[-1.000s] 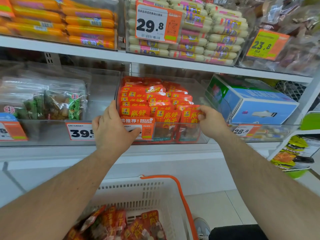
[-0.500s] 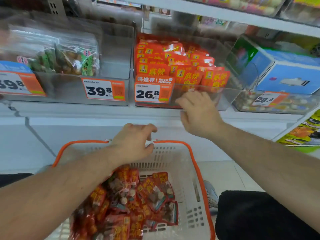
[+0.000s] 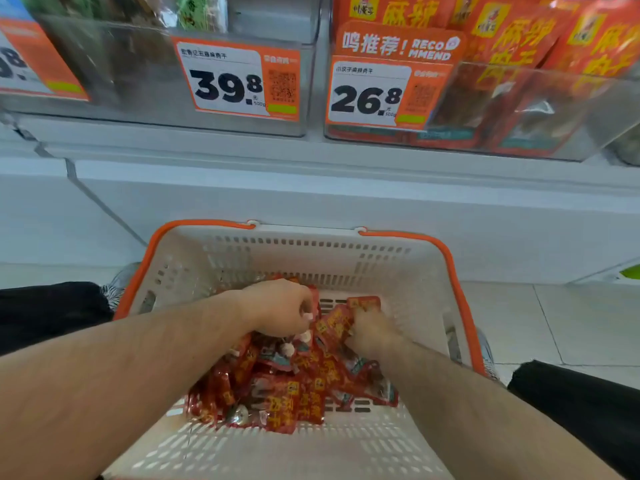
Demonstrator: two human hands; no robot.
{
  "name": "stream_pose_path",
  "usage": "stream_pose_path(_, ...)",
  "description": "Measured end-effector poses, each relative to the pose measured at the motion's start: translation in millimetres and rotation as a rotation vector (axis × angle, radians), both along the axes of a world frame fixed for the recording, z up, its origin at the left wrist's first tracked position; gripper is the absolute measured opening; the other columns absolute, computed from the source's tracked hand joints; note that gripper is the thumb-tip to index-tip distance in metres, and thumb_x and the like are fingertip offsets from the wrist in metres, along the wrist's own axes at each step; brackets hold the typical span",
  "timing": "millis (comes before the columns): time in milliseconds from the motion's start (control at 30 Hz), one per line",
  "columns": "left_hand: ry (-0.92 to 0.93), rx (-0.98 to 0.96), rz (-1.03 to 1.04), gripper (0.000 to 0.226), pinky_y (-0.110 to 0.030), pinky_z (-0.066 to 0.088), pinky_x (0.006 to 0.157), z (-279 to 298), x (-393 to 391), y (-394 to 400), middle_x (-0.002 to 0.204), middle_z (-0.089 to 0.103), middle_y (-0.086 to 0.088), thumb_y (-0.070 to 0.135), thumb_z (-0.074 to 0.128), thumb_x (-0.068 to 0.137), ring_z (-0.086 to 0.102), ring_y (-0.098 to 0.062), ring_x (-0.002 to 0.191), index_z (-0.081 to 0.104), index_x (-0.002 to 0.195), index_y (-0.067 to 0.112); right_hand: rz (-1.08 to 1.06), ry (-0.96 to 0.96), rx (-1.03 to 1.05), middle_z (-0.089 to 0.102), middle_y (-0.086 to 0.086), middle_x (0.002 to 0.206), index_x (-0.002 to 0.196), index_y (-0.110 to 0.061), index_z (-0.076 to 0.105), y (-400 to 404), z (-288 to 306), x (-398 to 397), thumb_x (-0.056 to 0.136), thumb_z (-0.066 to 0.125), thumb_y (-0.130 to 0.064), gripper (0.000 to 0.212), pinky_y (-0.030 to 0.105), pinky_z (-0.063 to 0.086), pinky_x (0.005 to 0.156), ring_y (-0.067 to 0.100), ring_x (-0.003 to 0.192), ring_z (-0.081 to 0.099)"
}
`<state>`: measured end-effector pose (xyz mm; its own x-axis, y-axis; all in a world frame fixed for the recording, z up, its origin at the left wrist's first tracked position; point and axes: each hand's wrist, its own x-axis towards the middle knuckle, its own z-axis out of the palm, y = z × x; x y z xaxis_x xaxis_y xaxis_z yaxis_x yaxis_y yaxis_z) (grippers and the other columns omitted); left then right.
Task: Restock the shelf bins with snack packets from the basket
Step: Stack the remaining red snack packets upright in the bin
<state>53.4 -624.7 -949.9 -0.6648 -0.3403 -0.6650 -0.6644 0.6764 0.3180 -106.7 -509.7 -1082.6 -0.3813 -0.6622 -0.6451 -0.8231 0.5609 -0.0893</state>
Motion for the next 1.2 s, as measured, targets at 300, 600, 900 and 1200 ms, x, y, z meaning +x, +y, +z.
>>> stream_pose_path(300,-0.088,0.082,0.027,0.033,-0.037,0.051,0.092,-11,-4,5,0.120,0.058,0.005,0.039,0.053,0.095,0.056,-0.018,0.103,0.055,0.126,0.027,-0.205,0.053,-0.058,0.044,0.011,0.140,0.151,-0.029,0.025,14,-44,13,0.057,0.081,-0.059,0.113,0.040,0.041,0.107,0.032,0.129,0.044)
stream_pose_path(600,0.107,-0.021,0.366,0.044,-0.036,0.052,0.092,21,-13,2,0.109,0.059,0.011,0.045,0.064,0.082,0.060,-0.013,0.097,0.054,0.119,0.023,-0.124,-0.303,-0.273,0.064,-0.008,0.118,0.126,-0.028,0.060,-14,48,-10,0.077,0.078,-0.031,0.053,0.029,0.051,0.089,0.016,0.107,0.060)
stream_pose_path(900,0.478,0.125,0.815,0.064,-0.032,0.050,0.086,66,-10,7,0.114,0.065,-0.006,0.054,0.075,0.075,0.062,-0.020,0.100,0.055,0.119,0.013,0.102,-0.330,-0.430,0.063,-0.004,0.075,0.082,-0.022,0.064,-35,200,-30,0.077,0.074,-0.025,0.011,0.042,0.053,0.074,0.018,0.073,0.060)
stream_pose_path(1200,1.071,0.483,0.933,0.010,-0.031,0.051,0.074,129,-39,21,0.090,0.076,0.001,0.020,0.071,0.088,0.070,-0.016,0.085,0.071,0.098,0.022,-0.188,-0.646,-0.671,0.076,0.009,0.099,0.100,-0.005,0.072,-17,302,-54,0.085,0.072,-0.005,0.015,0.045,0.055,0.094,0.026,0.096,0.072)
